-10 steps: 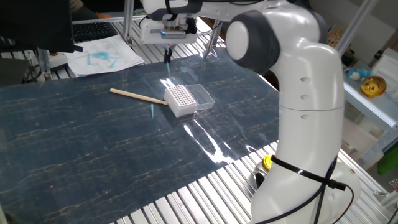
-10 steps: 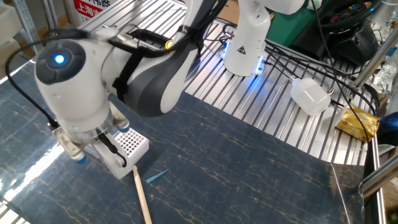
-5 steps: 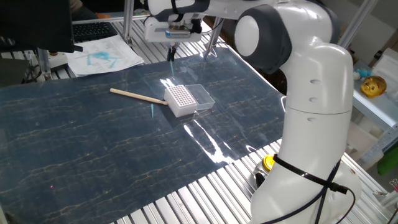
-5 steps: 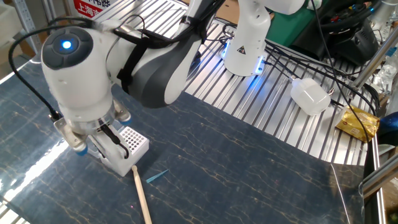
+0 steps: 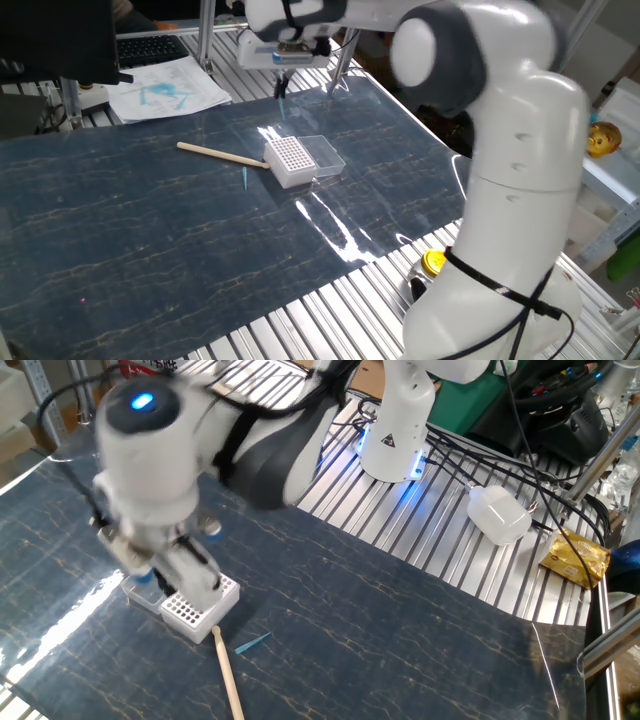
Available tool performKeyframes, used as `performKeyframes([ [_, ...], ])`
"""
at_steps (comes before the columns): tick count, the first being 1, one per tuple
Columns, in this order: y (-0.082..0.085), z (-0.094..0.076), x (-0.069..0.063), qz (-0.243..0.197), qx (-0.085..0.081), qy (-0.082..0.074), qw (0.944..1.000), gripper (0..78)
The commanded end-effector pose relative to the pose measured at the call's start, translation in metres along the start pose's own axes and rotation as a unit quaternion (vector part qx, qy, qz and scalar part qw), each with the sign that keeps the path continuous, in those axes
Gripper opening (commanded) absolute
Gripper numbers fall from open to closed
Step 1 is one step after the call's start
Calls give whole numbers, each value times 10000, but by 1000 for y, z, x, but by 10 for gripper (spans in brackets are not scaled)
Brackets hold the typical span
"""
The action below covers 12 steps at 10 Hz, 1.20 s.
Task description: Insert a medium pipette tip into the holder for medium pipette tips
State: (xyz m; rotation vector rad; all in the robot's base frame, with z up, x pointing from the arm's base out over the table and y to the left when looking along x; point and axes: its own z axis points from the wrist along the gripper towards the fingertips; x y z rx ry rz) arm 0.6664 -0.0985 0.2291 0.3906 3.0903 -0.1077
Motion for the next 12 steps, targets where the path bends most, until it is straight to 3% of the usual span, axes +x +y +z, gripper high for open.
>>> performKeyframes([
  [1, -11, -7, 25, 28, 174, -651, 9977, 11],
  [5, -9, -1, 36, 89, 121, -795, 9967, 11],
  [9, -11, 4, 37, 98, 63, -976, 9952, 11],
  [12, -15, 19, 34, 129, -20, -1276, 9917, 11],
])
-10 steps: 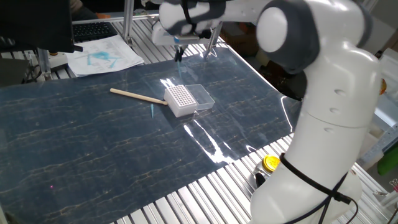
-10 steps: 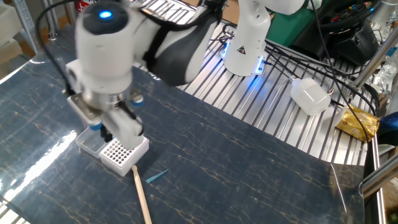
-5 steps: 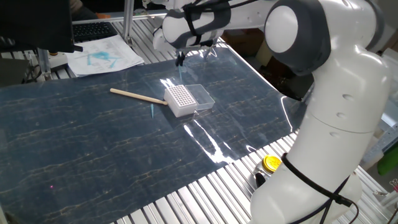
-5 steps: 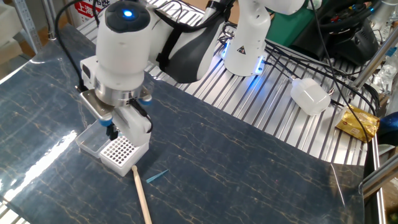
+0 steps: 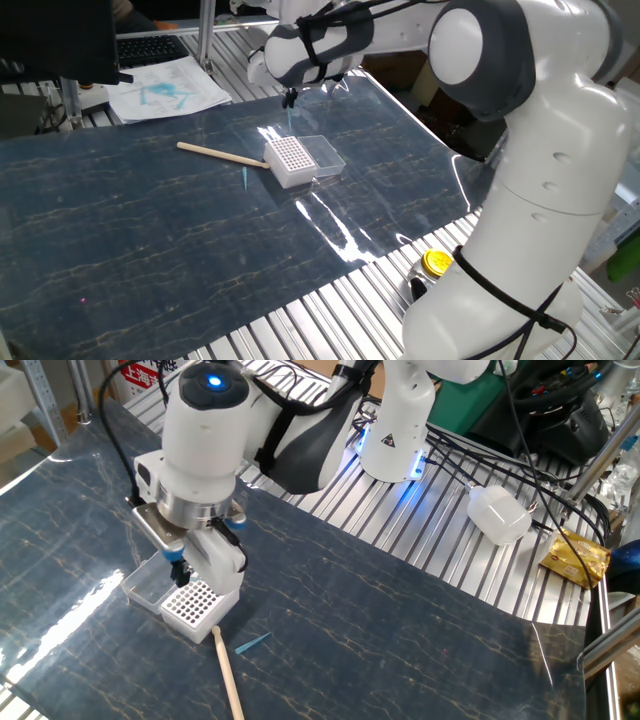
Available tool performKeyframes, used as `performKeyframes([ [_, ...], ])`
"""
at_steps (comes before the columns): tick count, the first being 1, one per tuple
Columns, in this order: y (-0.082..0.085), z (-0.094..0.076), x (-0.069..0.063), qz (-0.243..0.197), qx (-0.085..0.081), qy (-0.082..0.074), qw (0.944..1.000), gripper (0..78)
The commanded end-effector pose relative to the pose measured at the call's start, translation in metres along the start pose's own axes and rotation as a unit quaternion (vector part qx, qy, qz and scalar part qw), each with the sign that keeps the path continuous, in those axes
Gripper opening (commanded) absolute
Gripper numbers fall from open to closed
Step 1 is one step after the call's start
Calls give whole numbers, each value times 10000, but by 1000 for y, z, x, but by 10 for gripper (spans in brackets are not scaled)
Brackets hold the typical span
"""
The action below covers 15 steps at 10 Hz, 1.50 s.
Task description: Insert a medium pipette tip into the holder for medium pipette tips
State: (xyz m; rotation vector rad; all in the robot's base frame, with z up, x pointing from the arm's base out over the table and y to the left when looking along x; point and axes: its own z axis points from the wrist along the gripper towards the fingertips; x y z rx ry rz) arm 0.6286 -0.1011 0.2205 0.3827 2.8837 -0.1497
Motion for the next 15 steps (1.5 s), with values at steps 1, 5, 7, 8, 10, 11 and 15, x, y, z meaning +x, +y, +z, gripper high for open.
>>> performKeyframes([
  [1, -3, 16, 0, 69, -80, -313, 9995, 11],
  [5, 3, 29, 4, 215, -129, -568, 9981, 11],
  [7, 2, 34, 6, 190, -112, -625, 9978, 11],
  [8, 1, 38, 7, 175, -121, -668, 9975, 11],
  [10, 2, 43, 8, 169, -117, -706, 9973, 11],
  [11, 1, 45, 10, 160, -116, -741, 9971, 11],
  [15, -1, 50, 14, 145, -111, -819, 9965, 11],
])
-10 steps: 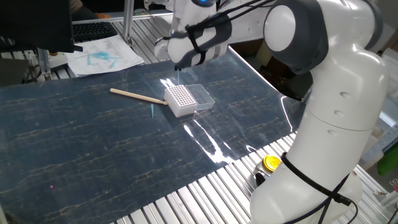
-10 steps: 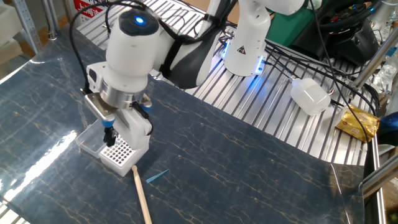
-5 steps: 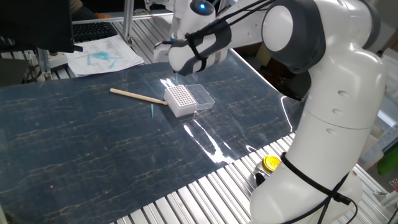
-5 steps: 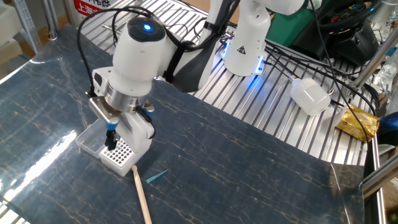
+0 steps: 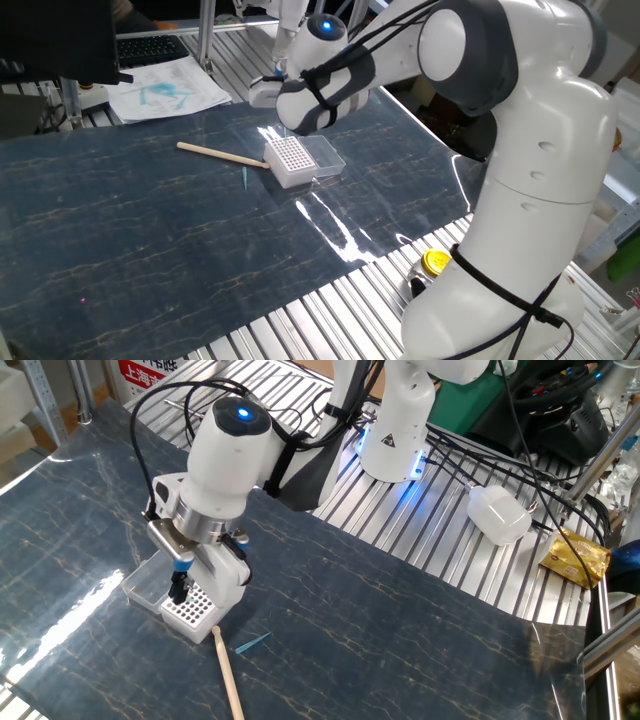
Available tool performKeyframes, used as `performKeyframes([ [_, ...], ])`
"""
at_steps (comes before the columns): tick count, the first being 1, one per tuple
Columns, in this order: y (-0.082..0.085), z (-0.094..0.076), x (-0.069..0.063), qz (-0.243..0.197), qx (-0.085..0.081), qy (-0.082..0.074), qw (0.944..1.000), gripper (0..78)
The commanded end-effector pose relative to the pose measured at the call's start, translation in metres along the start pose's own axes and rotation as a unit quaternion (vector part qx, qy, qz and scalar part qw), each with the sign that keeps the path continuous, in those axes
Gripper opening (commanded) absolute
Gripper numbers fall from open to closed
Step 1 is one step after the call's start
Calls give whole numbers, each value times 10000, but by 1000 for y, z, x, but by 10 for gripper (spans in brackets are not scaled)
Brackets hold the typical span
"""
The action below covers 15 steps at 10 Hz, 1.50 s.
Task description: Insert a medium pipette tip into the holder for medium pipette tips
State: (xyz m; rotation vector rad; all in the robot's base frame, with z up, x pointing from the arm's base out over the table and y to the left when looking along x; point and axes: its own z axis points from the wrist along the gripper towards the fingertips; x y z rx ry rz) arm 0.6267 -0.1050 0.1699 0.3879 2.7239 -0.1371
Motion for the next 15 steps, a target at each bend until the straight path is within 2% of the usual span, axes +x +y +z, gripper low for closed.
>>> performKeyframes([
  [1, 0, 1, 2, 17, -5, -51, 10000, 11],
  [5, -1, 5, 8, 10, 0, -123, 9999, 11],
  [15, -3, 8, 12, -2, -35, -163, 9999, 11],
])
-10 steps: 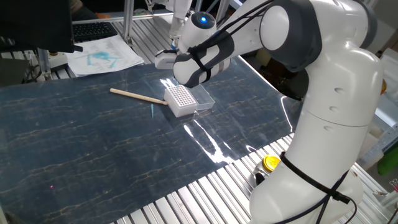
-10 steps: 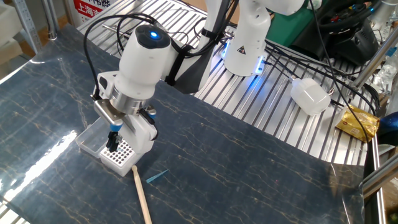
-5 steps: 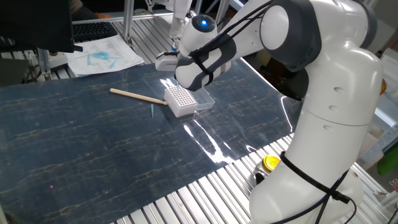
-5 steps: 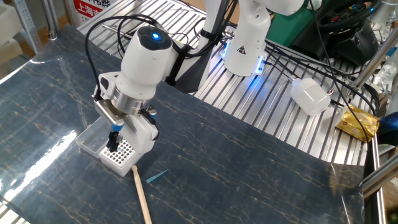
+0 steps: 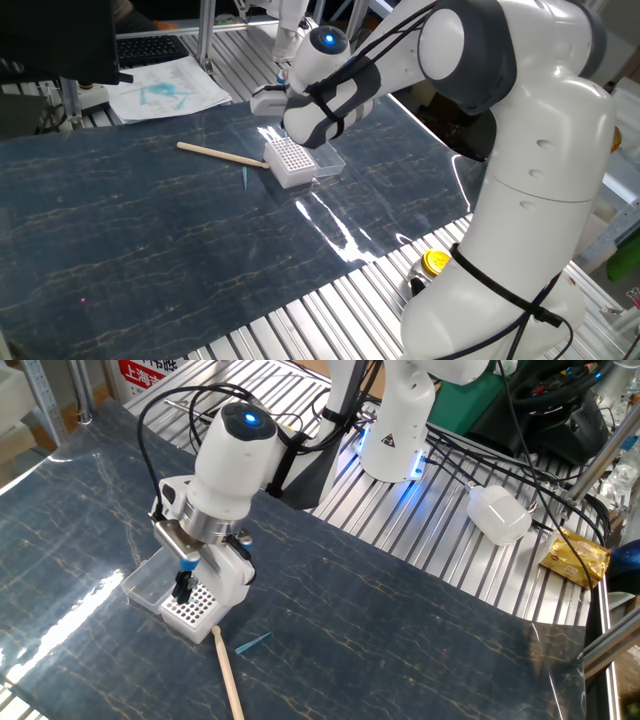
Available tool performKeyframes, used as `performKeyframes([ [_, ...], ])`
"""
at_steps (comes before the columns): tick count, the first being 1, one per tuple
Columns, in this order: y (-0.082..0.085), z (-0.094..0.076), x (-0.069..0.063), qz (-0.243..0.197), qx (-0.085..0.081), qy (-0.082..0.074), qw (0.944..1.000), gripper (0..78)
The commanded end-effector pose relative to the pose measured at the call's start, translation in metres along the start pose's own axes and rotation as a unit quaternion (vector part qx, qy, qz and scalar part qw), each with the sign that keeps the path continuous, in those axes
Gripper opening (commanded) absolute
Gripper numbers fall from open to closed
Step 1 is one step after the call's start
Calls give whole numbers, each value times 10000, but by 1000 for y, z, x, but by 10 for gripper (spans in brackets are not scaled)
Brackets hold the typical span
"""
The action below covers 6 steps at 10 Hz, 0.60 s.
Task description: Insert a medium pipette tip into the holder for medium pipette tips
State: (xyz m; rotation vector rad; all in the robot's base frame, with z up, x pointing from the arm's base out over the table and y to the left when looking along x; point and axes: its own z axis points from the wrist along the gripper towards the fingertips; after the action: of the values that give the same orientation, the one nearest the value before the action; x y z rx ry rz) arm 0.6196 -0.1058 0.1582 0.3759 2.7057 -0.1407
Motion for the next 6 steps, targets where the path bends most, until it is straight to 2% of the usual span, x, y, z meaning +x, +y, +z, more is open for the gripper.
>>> performKeyframes([
  [1, -1, 1, 3, 44, -39, -96, 9999, 11],
  [6, 1, 6, 8, 76, -59, -145, 9998, 11],
])
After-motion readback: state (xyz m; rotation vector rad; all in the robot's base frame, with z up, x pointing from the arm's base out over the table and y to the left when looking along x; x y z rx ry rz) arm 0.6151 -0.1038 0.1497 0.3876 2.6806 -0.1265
